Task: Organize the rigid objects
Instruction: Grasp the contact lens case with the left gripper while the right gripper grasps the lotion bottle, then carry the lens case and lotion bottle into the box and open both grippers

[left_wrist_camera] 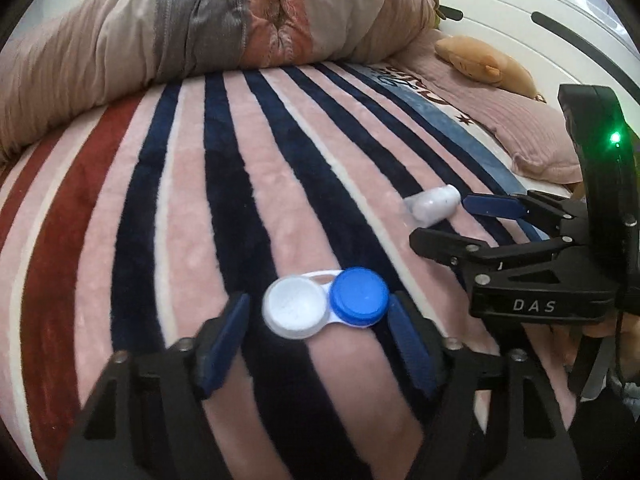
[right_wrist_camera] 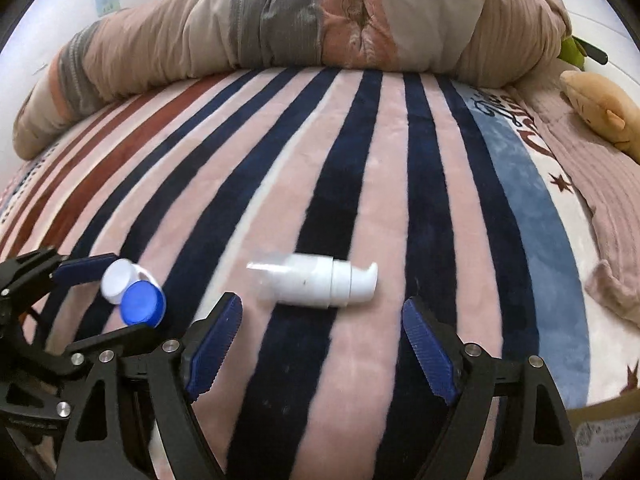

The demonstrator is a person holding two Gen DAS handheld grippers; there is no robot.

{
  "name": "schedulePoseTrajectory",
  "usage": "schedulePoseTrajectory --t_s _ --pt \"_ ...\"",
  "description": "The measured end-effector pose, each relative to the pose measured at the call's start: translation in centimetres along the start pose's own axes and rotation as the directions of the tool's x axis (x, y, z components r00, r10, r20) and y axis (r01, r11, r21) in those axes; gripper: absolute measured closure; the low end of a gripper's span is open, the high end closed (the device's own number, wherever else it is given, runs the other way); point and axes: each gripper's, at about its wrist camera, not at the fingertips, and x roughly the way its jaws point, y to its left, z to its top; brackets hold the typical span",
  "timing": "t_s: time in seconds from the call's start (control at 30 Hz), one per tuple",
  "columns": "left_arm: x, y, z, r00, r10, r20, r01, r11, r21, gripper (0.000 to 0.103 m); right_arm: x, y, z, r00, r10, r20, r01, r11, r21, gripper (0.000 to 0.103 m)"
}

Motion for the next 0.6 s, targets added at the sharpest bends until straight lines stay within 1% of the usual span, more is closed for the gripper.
schedulePoseTrajectory --t_s 0.03,0.07,0.1,0.13,0.23,0.3,0.37,0.47,0.5,0.6 --pt "-0.1 0.0 0.0 1.000 0.010 0.002 -0.010 1.000 0.002 0.045 0.1 -0.1 0.1 1.000 0.004 0.002 -0.004 1.000 0.002 0.023" --pt "-0.2 -0.1 0.0 1.000 0.009 0.002 -0.009 1.000 0.002 0.045 0.3 -0.2 0.3 1.000 0.006 0.006 -0.006 1.000 0.003 0.028" --pt "-0.3 0.0 0.0 1.000 0.010 0.003 -0.010 1.000 0.004 0.045 0.1 -0.1 0.3 1.000 0.010 0.014 -0.010 1.000 -0.001 0.043" --pt "-0.4 0.0 -0.1 1.000 0.014 0.002 -0.014 1.000 0.006 0.046 -0.1 -0.1 0.3 1.000 0.020 0.016 -0.020 1.000 -0.005 0.046" --pt "-0.9 0.0 0.2 1.000 0.021 0.007 -0.021 1.000 0.002 0.046 -0.4 0.0 0.4 0.999 0.029 0.022 -0.029 1.000 -0.008 0.046" --pt "-2.0 0.0 0.3 0.999 0.027 0.019 -0.027 1.000 -0.002 0.046 -1.3 0.2 0.2 0.999 0.044 0.029 -0.044 0.999 -0.009 0.046" --pt "-3.9 -0.2 0.4 0.998 0.038 0.042 -0.038 0.999 -0.004 0.046 -2.7 0.7 -0.1 0.997 0.065 0.044 -0.064 0.998 -0.022 0.046" --pt "-7.3 -0.9 1.1 0.995 0.044 0.087 -0.044 0.999 -0.001 0.046 -6.4 1.9 -0.6 0.990 0.111 0.090 -0.106 0.993 -0.059 0.046" --pt "-8.7 -1.3 1.4 0.993 0.044 0.109 -0.045 0.999 0.002 0.046 -8.4 2.4 -0.8 0.985 0.124 0.117 -0.115 0.990 -0.077 0.046" --pt "-12.8 -3.0 2.1 0.985 0.026 0.170 -0.030 0.999 0.023 0.045 -13.2 3.2 -1.4 0.974 0.140 0.179 -0.119 0.985 -0.122 0.046"
